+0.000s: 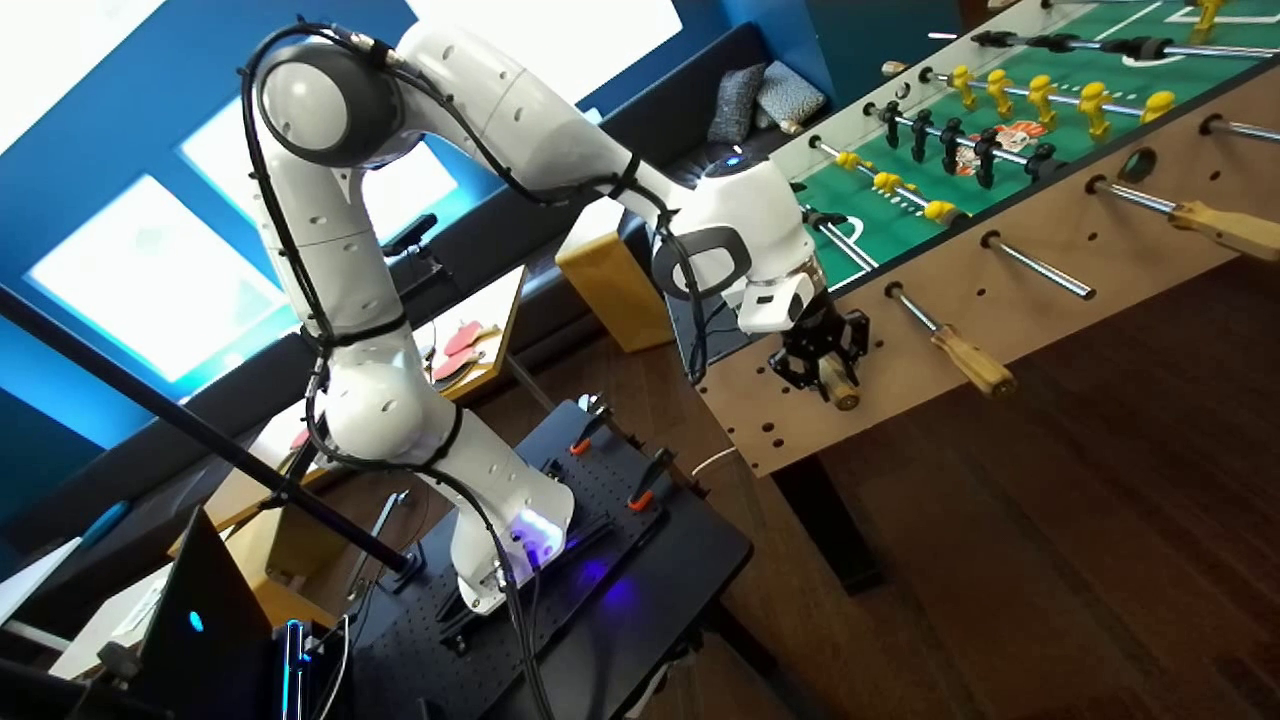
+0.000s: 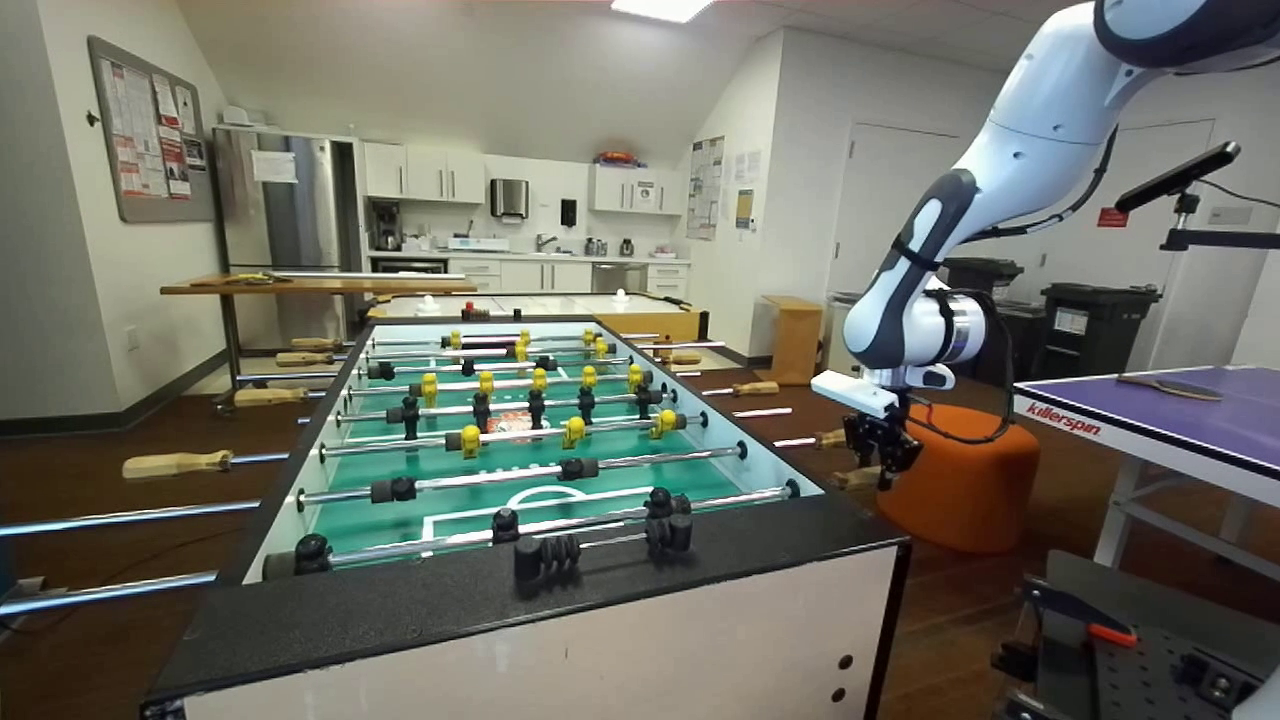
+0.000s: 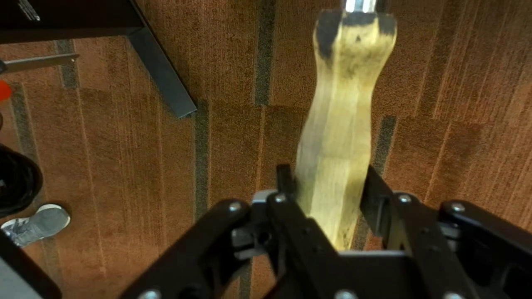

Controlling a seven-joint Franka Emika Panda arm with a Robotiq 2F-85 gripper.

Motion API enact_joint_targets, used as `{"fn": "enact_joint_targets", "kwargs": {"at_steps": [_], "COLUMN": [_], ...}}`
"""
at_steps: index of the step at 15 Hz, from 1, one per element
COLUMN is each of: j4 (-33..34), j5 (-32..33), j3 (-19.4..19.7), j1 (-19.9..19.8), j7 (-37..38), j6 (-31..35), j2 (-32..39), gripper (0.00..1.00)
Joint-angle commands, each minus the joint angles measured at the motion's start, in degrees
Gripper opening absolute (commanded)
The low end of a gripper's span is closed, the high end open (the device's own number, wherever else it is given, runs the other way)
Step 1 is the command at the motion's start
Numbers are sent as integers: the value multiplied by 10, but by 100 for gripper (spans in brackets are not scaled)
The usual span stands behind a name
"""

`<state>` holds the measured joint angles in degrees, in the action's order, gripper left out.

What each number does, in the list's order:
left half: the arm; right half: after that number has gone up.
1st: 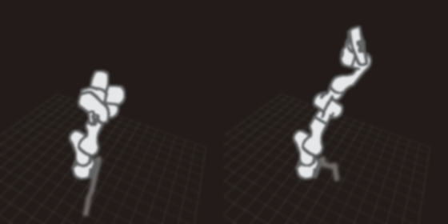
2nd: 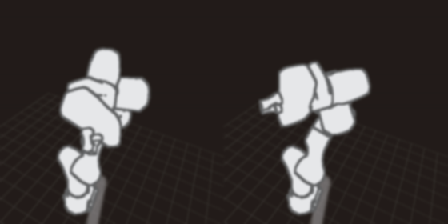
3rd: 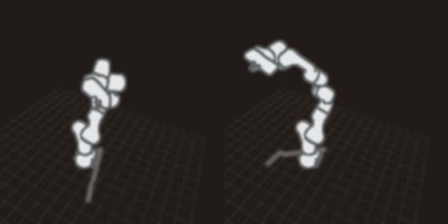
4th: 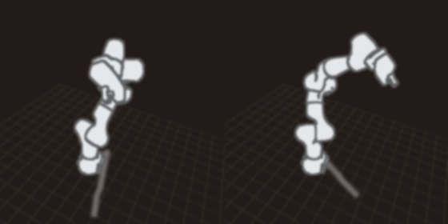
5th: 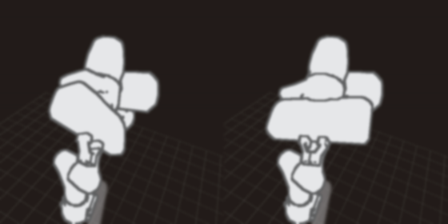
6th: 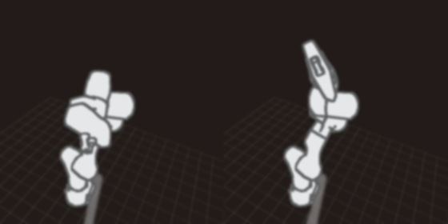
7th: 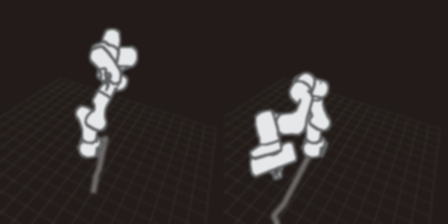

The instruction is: Push the first knob inwards

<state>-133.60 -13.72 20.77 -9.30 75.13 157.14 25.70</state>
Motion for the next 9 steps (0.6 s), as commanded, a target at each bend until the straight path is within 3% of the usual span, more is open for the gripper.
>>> {"fn": "enact_joint_targets", "kwargs": {"at_steps": [1, 5, 9], "j4": [-27, -73, -111], "j5": [22, 79, 164], "j3": [-1, 25, 24], "j1": [16, 49, 40], "j7": [-27, -4, -7], "j6": [-3, -15, -39], "j2": [-65, -146, -218], "gripper": [70, 98, 100]}}
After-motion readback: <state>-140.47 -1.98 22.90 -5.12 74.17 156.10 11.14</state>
